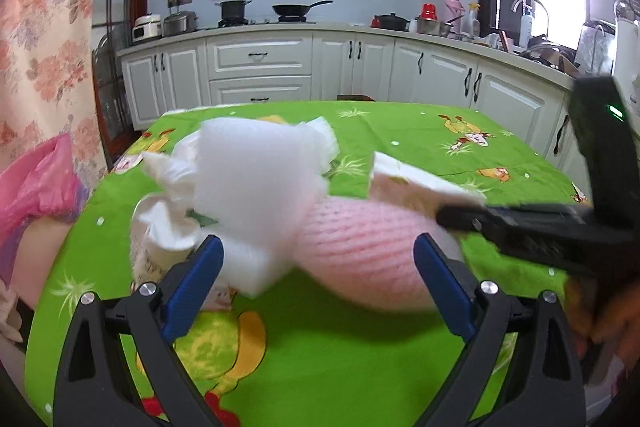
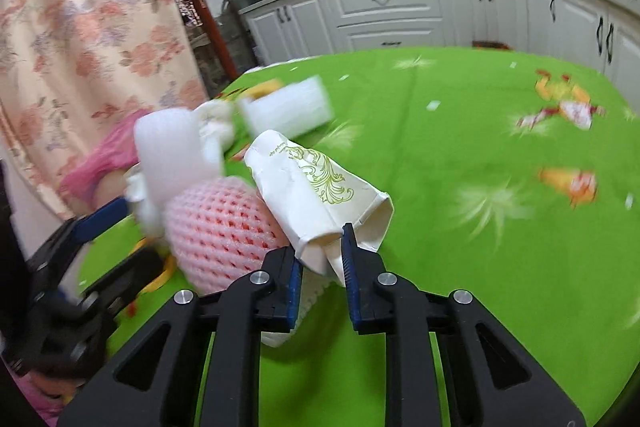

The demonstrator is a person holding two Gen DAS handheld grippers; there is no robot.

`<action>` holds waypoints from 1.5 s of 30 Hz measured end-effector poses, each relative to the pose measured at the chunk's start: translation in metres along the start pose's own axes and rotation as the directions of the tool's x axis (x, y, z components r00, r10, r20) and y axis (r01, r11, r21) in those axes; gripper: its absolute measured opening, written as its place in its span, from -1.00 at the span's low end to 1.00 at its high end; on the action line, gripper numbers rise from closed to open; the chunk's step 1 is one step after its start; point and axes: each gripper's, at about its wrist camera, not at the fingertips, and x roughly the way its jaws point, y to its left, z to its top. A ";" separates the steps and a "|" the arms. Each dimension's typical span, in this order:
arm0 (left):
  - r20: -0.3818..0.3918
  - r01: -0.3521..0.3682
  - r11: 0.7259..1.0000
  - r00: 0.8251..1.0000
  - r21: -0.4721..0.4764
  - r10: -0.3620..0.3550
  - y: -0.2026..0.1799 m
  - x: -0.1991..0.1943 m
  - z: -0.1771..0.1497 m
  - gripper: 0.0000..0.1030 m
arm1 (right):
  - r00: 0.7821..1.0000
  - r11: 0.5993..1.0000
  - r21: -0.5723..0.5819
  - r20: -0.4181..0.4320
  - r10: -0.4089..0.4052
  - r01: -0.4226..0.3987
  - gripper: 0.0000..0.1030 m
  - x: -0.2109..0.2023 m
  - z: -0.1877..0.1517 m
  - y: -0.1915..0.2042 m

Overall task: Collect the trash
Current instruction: 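Grasp a pink foam fruit net with the left gripper while the right gripper holds the paper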

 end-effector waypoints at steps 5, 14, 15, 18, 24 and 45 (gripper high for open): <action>-0.015 -0.010 1.000 1.000 -0.028 0.009 0.011 -0.010 -0.011 0.80 | 0.998 0.999 -0.025 0.037 -0.043 0.044 -0.63 -0.021 -0.017 0.018; -0.018 0.047 0.999 0.999 0.001 -0.047 -0.013 -0.021 -0.019 0.80 | 0.992 0.994 0.000 0.064 -0.109 0.109 -0.63 -0.037 -0.021 0.006; -0.024 0.052 0.999 0.998 0.007 -0.052 -0.017 -0.019 -0.020 0.80 | 0.992 0.994 -0.005 0.055 -0.112 0.112 -0.63 -0.035 -0.022 0.006; -0.043 0.064 0.998 0.997 0.018 -0.063 -0.028 -0.014 -0.022 0.80 | 0.996 0.995 -0.044 0.014 -0.091 0.091 -0.63 -0.037 -0.036 0.004; -0.060 0.074 0.997 0.996 0.009 -0.073 -0.032 -0.008 -0.023 0.80 | 0.999 1.000 0.010 0.031 0.009 -0.009 -0.63 -0.058 -0.052 -0.012; -0.005 0.114 0.983 0.993 0.142 -0.115 -0.044 -0.011 -0.025 -0.46 | 0.987 0.994 0.024 0.122 -0.105 0.103 -0.63 -0.071 -0.046 -0.009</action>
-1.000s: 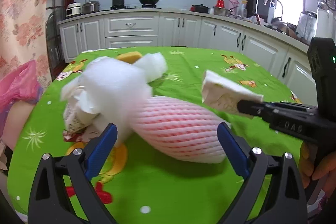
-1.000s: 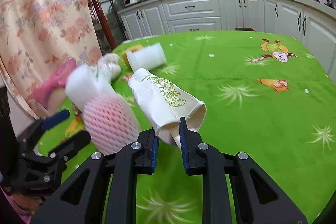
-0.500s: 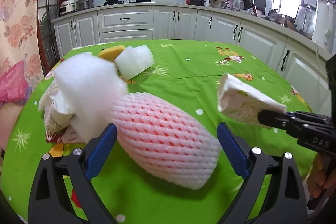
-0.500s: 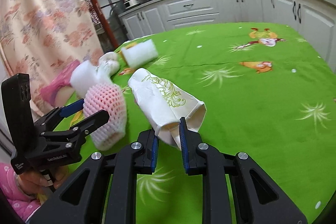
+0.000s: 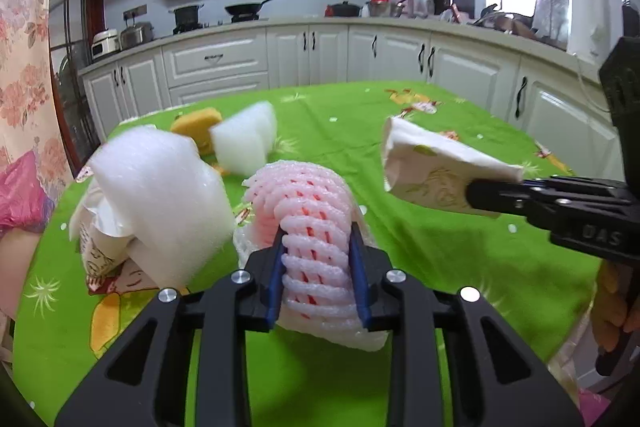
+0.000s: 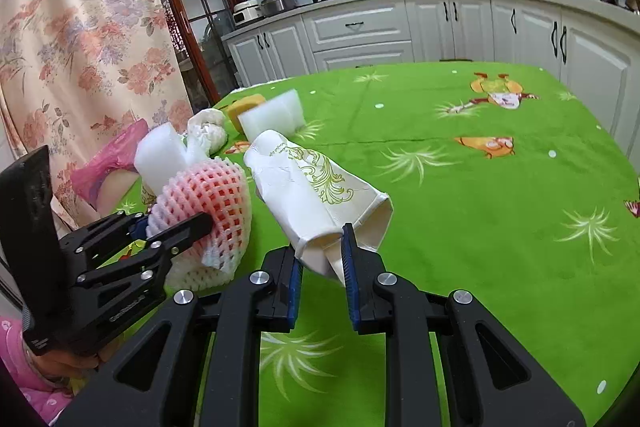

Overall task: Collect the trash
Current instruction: 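Grasp a pink foam fruit net with the left gripper while the right gripper holds the paper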

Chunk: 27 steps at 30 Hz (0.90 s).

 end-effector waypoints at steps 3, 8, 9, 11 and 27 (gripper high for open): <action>0.037 -0.002 1.000 0.999 0.009 0.001 0.004 -0.016 0.001 -0.46 | 1.000 1.000 -0.006 0.012 0.007 -0.007 -0.63 -0.003 0.001 0.007; 0.077 -0.005 1.000 0.997 -0.006 0.006 0.014 -0.039 0.003 -0.45 | 0.999 0.999 -0.035 0.043 0.028 -0.026 -0.63 -0.009 0.007 0.026; 0.085 -0.007 1.000 0.996 -0.013 0.008 0.018 -0.045 0.003 -0.45 | 0.998 0.999 -0.044 0.049 0.033 -0.030 -0.63 -0.010 0.009 0.031; 0.095 -0.015 1.000 0.995 -0.021 0.017 0.024 -0.056 0.000 -0.44 | 0.997 0.997 -0.057 0.062 0.048 -0.044 -0.63 -0.012 0.011 0.040; 0.153 -0.117 0.976 0.977 -0.186 0.147 0.103 -0.134 -0.020 -0.43 | 0.981 0.965 -0.196 0.054 0.186 -0.172 -0.62 0.007 0.016 0.137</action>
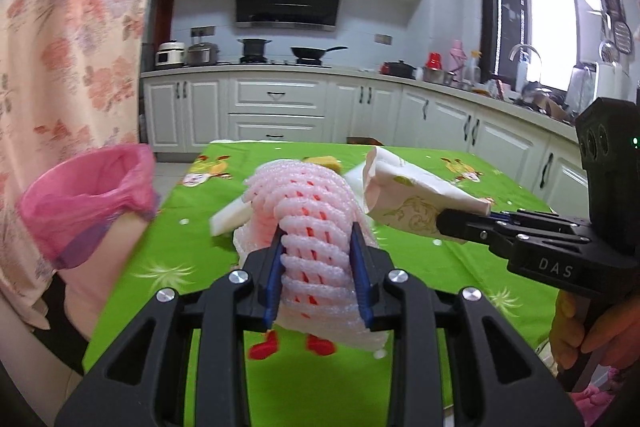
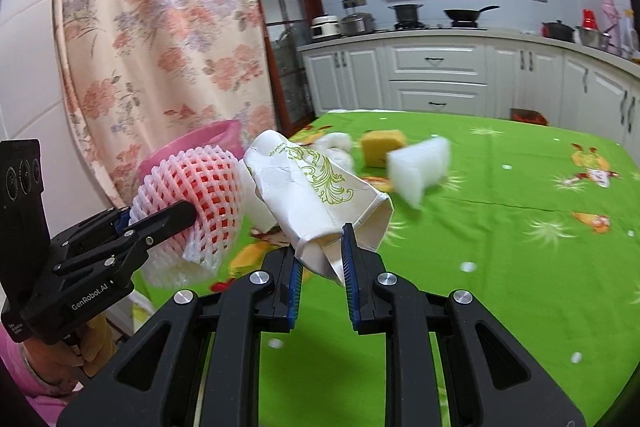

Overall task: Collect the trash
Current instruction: 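Grasp a pink foam fruit net with the left gripper while the right gripper holds the paper, then open both grippers over the pink bin, dropping the net and paper cup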

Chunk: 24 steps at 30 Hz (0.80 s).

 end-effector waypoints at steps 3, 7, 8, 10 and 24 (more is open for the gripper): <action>0.006 -0.034 0.999 0.999 -0.014 0.034 0.016 -0.010 0.001 -0.43 | 1.000 0.998 -0.050 -0.011 0.027 -0.028 -0.63 0.013 0.007 0.019; 0.019 -0.086 0.996 0.996 -0.026 0.086 0.039 -0.019 0.002 -0.43 | 0.997 0.993 -0.087 -0.023 0.073 -0.075 -0.62 0.032 0.019 0.041; 0.022 -0.099 0.994 0.995 -0.034 0.100 0.046 -0.021 0.004 -0.43 | 0.997 0.992 -0.098 -0.024 0.078 -0.080 -0.62 0.036 0.022 0.046; 0.028 -0.122 0.991 0.992 -0.046 0.123 0.060 -0.023 0.008 -0.43 | 0.995 0.988 -0.120 -0.026 0.097 -0.100 -0.62 0.047 0.029 0.059; 0.041 -0.295 0.950 0.953 -0.100 0.301 0.174 -0.015 0.048 -0.43 | 0.971 0.960 -0.143 -0.040 0.236 -0.239 -0.62 0.130 0.093 0.130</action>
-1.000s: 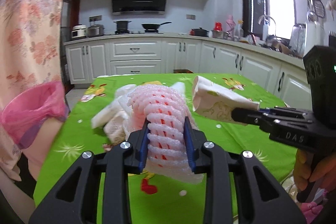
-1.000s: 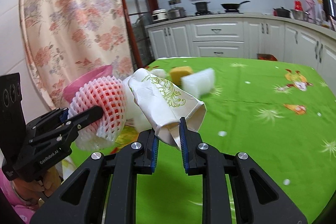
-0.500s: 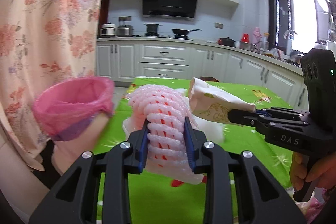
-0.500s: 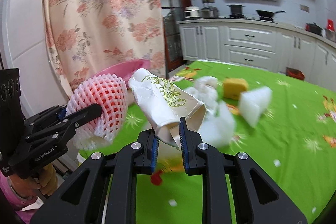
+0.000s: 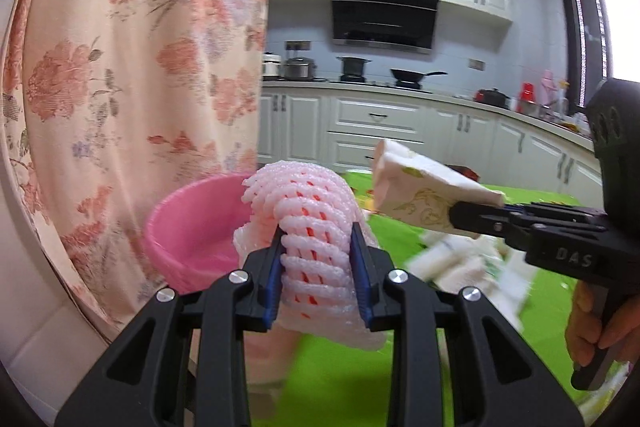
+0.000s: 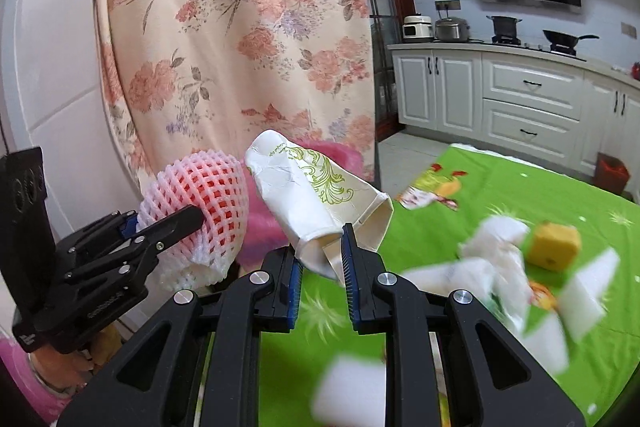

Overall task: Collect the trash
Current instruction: 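Open both grippers over the pink bin, dropping the net and paper cup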

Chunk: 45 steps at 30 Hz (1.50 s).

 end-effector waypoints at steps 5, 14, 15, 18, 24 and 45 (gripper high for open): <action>0.017 -0.047 0.998 0.999 -0.036 0.047 0.036 0.023 0.024 -0.42 | 1.000 1.000 0.013 -0.022 0.006 -0.006 -0.62 0.035 0.023 0.003; -0.027 -0.109 0.991 0.994 -0.082 0.107 0.084 0.070 0.039 -0.34 | 0.998 0.999 0.036 -0.069 0.006 -0.003 -0.61 0.096 0.046 0.007; -0.040 -0.104 0.990 0.994 -0.095 0.101 0.090 0.076 0.037 -0.32 | 0.997 1.000 0.031 -0.074 0.005 -0.003 -0.61 0.100 0.048 0.009; -0.057 -0.079 0.990 0.996 -0.119 0.073 0.101 0.085 0.031 -0.20 | 0.995 1.000 -0.005 -0.095 0.009 -0.009 -0.59 0.117 0.053 0.018; -0.081 -0.119 0.985 0.991 -0.128 0.110 0.118 0.090 0.021 0.19 | 0.996 0.999 -0.038 -0.091 0.008 -0.011 0.30 0.122 0.052 0.022; -0.030 -0.093 0.986 0.996 -0.135 0.090 0.026 0.036 -0.007 0.90 | 0.988 0.988 -0.021 0.018 -0.153 0.153 0.35 -0.037 -0.036 -0.041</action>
